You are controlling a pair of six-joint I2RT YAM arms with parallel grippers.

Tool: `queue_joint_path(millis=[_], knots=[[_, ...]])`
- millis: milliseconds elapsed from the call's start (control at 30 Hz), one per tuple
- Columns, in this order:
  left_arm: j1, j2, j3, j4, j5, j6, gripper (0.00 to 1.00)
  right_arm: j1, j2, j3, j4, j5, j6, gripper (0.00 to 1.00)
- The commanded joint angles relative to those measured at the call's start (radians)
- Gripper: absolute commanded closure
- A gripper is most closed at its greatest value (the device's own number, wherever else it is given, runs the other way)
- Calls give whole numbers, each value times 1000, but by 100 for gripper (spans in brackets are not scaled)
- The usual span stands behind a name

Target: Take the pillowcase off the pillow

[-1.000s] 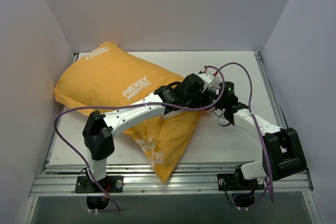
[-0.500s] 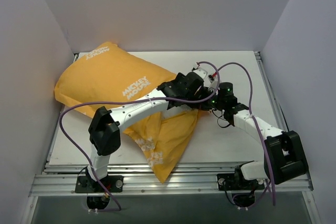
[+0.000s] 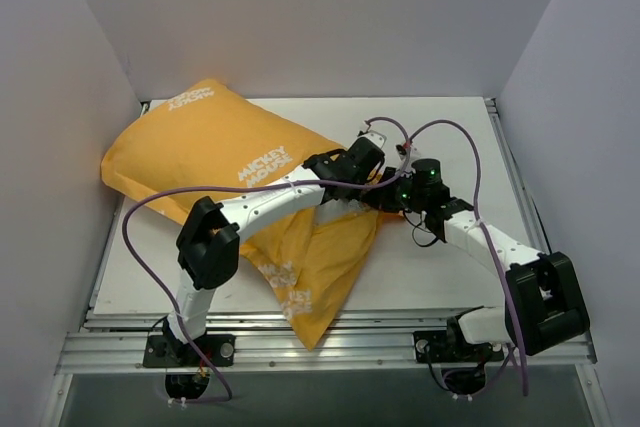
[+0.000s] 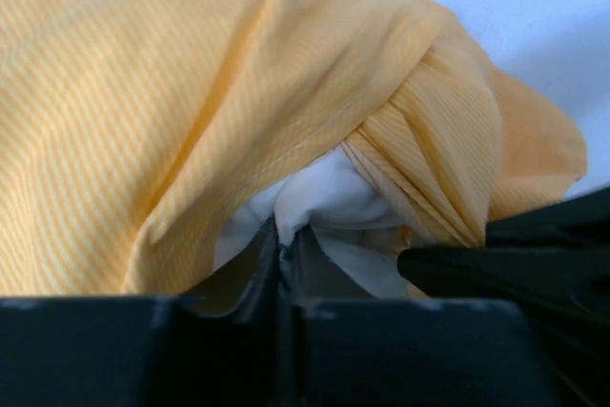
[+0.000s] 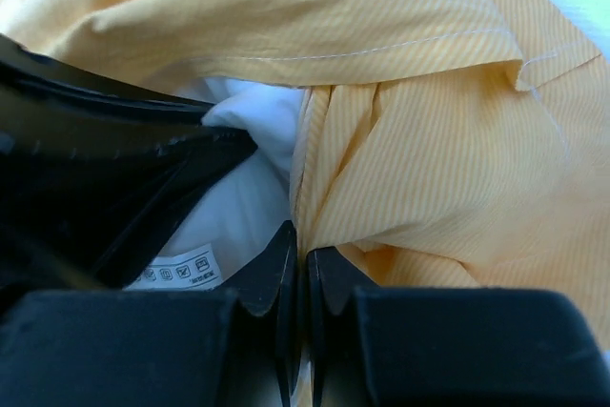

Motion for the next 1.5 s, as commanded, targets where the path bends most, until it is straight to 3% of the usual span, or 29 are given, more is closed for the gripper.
queue_joint_path(millis=[0, 267, 433, 667, 700, 900, 967, 1100, 1200, 1333, 1467], knots=[[40, 8, -56, -58, -4, -26, 97, 11, -76, 20, -26, 42, -26, 100], [62, -250, -199, 8, 71, 40, 98, -36, -99, 114, -256, 318, -50, 100], [90, -435, -323, 29, 266, 129, 98, -139, -86, 195, -376, 416, -58, 100], [140, -653, -546, 69, 474, 207, 98, -191, -34, 263, -463, 384, -44, 100], [174, -706, -584, 78, 542, 204, 98, -194, -27, 263, -469, 387, -47, 100], [272, -849, -635, 218, 613, 97, 98, -204, 47, 186, -457, 324, -93, 100], [274, -840, -610, 290, 605, 51, 98, -198, 62, 137, -436, 286, -108, 100], [269, -677, -488, 357, 577, -32, 98, -138, 7, 109, -433, 250, -99, 100], [245, -548, -376, 373, 529, -71, 98, -106, -83, 161, -498, 310, -78, 88], [202, -417, -264, 388, 467, -68, 98, -60, -206, 258, -598, 379, -64, 59], [179, -281, -147, 364, 421, -63, 98, 5, -266, 319, -672, 385, -7, 44]])
